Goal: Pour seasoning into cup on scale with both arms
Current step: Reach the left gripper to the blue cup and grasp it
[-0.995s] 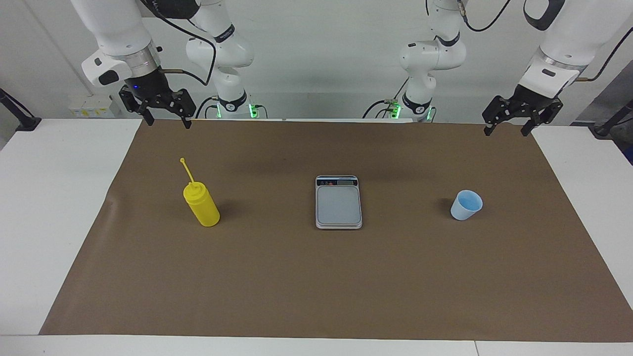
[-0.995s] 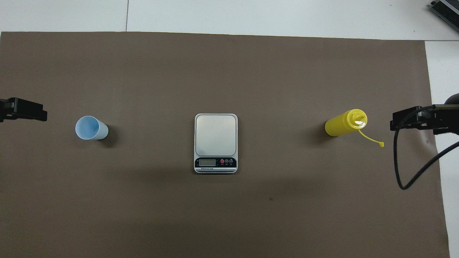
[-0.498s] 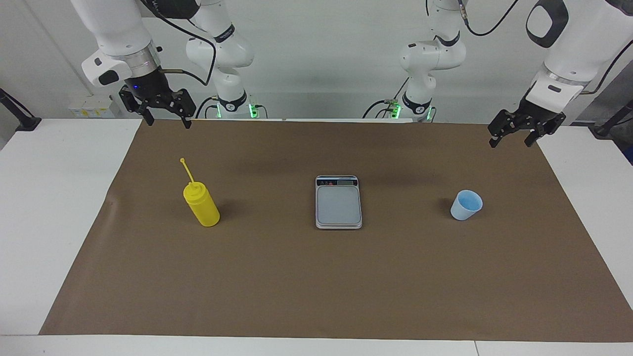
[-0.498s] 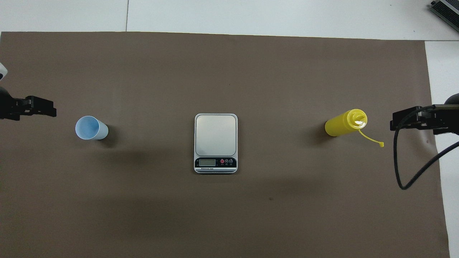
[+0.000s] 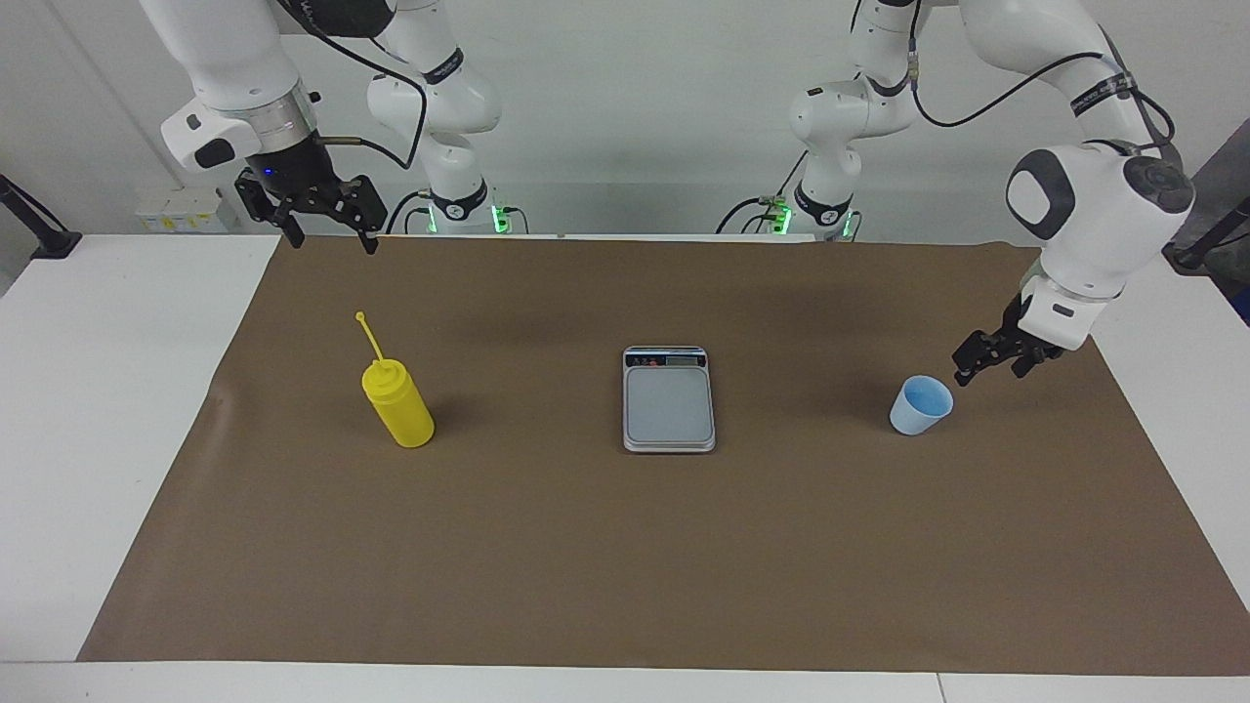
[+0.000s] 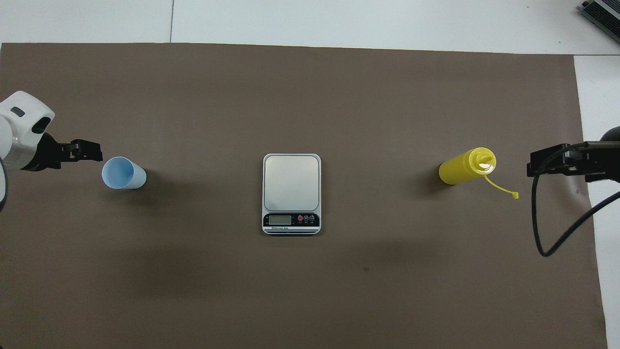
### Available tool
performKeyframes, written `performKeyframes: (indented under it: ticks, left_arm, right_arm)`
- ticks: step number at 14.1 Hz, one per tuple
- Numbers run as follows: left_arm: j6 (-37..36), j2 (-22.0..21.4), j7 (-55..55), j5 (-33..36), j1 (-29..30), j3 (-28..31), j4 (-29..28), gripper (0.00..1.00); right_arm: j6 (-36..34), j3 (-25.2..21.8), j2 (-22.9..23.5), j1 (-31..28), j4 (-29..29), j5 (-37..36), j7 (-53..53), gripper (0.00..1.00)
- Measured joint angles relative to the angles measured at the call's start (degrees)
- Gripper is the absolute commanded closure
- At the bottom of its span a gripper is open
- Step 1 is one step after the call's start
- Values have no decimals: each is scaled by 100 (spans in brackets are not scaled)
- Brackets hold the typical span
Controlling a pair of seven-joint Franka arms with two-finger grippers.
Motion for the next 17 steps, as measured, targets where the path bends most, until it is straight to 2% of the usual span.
performKeyframes:
  ticks: [6,12,13,16,17]
  left_arm:
    - [553,-3,-224,-29,1,-4,-681,0]
    - [857,218,-242,-71,-3,-34,-855,0]
    - [876,232,-242,-71,-3,-35,-862,9]
    - [896,245,-244,-73,-4,-45,-896,89]
    - [897,245,-252,-75,-5,-48,-901,100]
  right_arm:
    - [0,0,0,0,0,0,0,0]
    - [0,0,0,0,0,0,0,0]
    - [0,0,0,0,0,0,0,0]
    - [0,0,0,0,0,0,0,0]
    - [0,0,0,0,0,0,0,0]
